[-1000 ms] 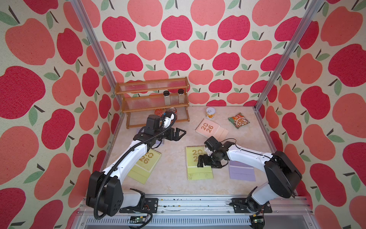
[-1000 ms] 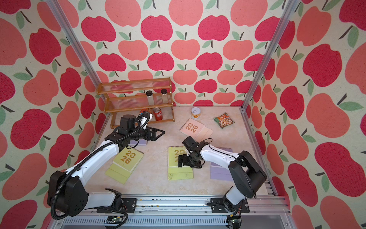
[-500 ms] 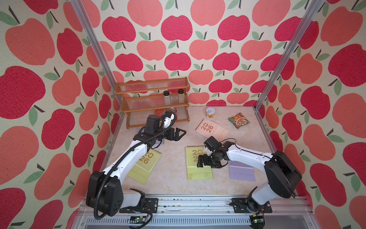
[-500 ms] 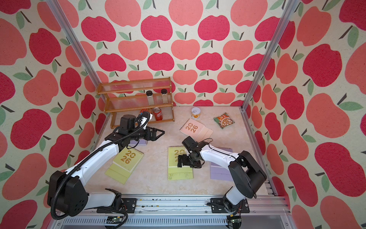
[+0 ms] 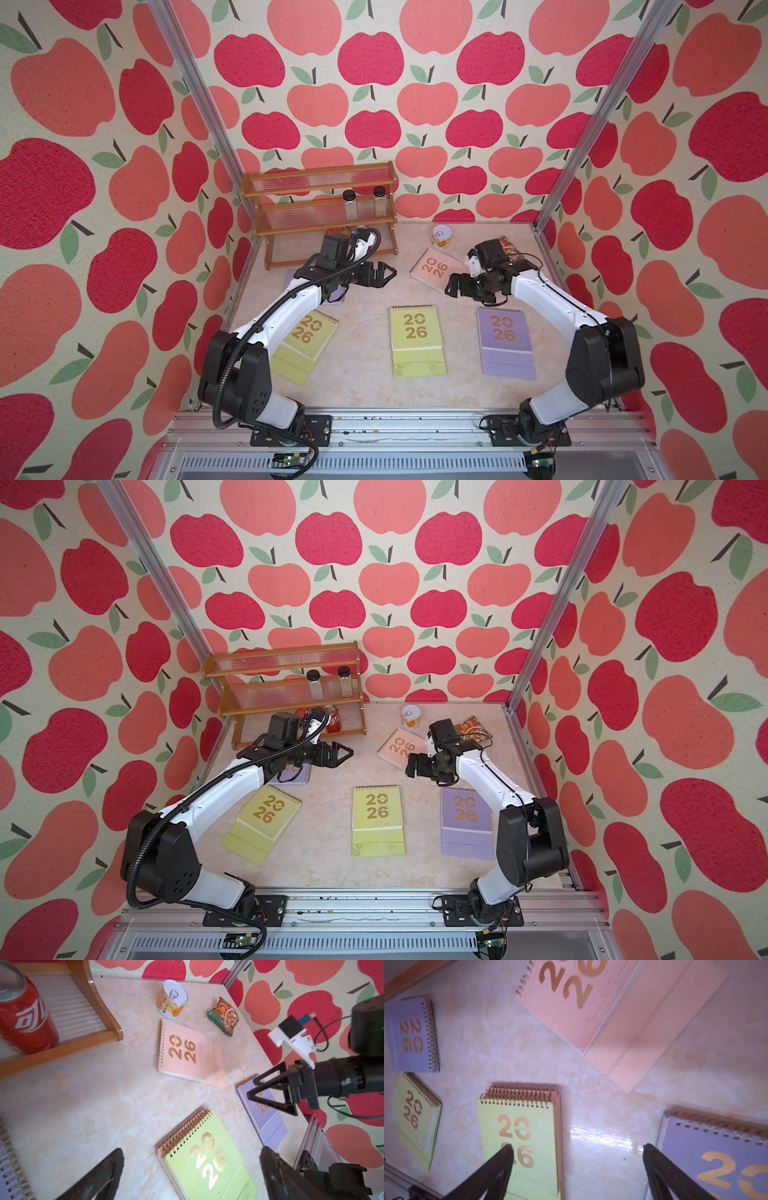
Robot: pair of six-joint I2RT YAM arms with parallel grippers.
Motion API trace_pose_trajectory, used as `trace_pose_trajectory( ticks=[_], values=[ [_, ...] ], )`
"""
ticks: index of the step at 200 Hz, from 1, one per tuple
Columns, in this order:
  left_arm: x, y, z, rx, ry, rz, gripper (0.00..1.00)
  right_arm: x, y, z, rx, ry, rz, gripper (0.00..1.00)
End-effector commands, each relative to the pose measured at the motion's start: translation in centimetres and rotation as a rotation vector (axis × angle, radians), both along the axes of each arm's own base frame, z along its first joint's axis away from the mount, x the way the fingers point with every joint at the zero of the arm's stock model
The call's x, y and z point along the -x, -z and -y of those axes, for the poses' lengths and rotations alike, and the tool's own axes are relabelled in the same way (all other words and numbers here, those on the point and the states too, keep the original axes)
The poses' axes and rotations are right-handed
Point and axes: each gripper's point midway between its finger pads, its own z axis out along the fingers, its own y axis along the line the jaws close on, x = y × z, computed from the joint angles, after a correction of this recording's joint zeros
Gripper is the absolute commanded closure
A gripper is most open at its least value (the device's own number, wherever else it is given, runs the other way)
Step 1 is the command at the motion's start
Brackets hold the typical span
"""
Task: Stack the calendars
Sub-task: Adjust the calendars at the center of the board, then pick up the calendar at the center of the board.
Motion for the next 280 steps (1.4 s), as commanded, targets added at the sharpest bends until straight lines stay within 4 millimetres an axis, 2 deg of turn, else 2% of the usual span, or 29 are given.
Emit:
trace_pose_trajectory(
  ticks=[1, 20, 52, 82, 107, 143, 181, 231, 280],
  values=[
    [-0.6, 1.0, 1.1, -0.058, 0.014, -0.025, 0.00, -3.6, 0.4, 1.7, 0.112, -0.101, 0.052, 0.01],
    [-1.1, 1.4, 2.5, -0.061, 0.027, -0.038, 0.00, -6.8, 0.9, 2.7, 0.148, -0.129, 0.069, 0.01],
    [-1.8, 1.9, 4.1, -0.045, 0.035, -0.061, 0.00, -11.2, 3.0, 4.4, 0.175, -0.130, 0.061, 0.01],
    [-2.0, 2.1, 4.7, -0.035, 0.041, -0.073, 0.00, -13.9, 4.3, 5.2, 0.152, -0.130, 0.055, 0.01],
    [-2.0, 2.5, 4.9, -0.029, 0.041, -0.092, 0.00, -15.5, 5.4, 5.4, 0.108, -0.139, 0.048, 0.01],
    [-2.5, 3.2, 5.2, -0.019, 0.027, -0.114, 0.00, -16.0, 7.4, 3.8, 0.025, -0.185, 0.011, 0.01],
    [-3.3, 4.6, 6.0, -0.003, 0.021, -0.155, 0.00, -15.8, 8.3, 3.5, 0.002, -0.196, -0.015, 0.01],
    [-4.3, 8.0, 7.9, -0.009, 0.048, -0.238, 0.00, -14.4, 9.5, 3.0, -0.026, -0.231, -0.080, 0.01],
    [-5.4, 10.1, 9.3, 0.011, 0.063, -0.299, 0.00, -12.9, 9.7, 2.5, -0.059, -0.236, -0.108, 0.02]
  ],
)
